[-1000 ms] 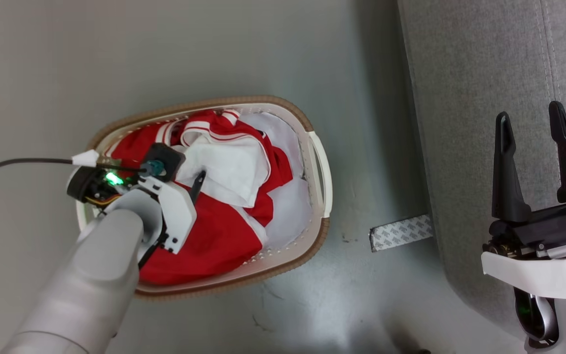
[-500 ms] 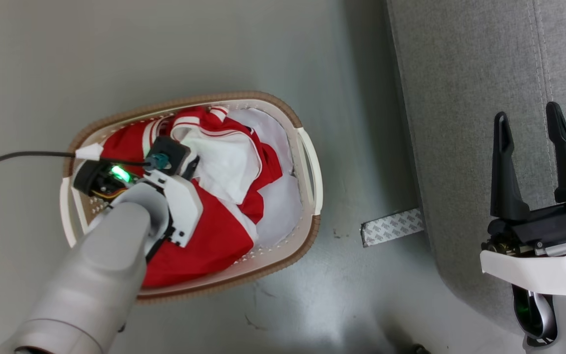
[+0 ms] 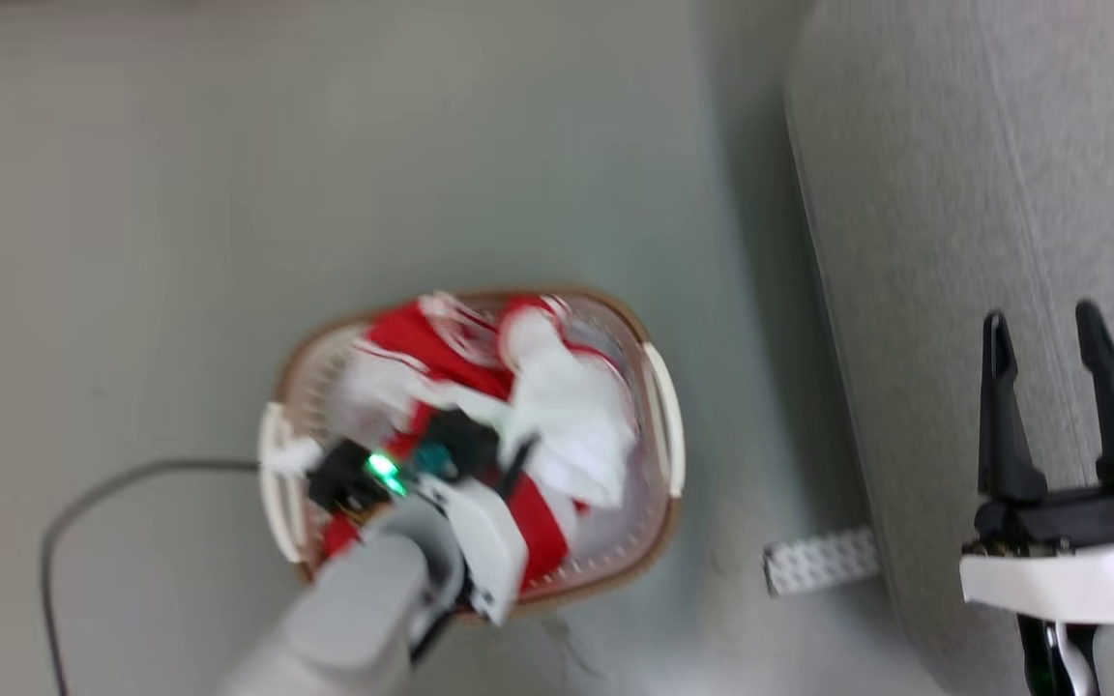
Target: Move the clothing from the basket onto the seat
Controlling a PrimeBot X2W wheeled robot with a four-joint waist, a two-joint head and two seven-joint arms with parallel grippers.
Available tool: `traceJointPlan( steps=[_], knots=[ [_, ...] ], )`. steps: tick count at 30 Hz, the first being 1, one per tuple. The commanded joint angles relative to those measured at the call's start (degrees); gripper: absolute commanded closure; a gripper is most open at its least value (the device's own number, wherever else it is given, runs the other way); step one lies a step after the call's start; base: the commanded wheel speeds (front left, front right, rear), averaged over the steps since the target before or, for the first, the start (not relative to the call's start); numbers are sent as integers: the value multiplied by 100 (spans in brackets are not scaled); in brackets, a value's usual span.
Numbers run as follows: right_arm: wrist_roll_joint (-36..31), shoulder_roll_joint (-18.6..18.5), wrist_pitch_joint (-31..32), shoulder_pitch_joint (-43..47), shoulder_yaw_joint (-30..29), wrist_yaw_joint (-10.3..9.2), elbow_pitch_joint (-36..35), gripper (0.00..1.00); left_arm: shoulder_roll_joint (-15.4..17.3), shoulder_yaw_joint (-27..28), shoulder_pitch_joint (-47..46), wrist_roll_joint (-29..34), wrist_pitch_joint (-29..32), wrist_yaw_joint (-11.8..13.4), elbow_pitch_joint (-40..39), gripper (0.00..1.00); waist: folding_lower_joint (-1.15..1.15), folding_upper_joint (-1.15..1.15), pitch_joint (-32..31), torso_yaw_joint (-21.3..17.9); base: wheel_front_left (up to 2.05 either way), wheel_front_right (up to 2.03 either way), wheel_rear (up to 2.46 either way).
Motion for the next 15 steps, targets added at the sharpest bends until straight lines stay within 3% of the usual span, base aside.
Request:
traceJointPlan(
  steps=[1,9,15],
  knots=[
    [-38,-35,2,140,-26,-12,49,0,-12,-80,172,-127,-34,-10,-134,100,0,0,-694,484,0,0,0],
    [48,-136,3,714,-109,-12,235,0,139,-356,892,-484,138,-6,-1260,100,0,0,-1721,870,0,0,0],
    [97,-140,2,1189,-167,-12,309,0,456,-295,1315,-620,433,232,-2425,100,0,0,-2355,954,0,0,0]
  ],
)
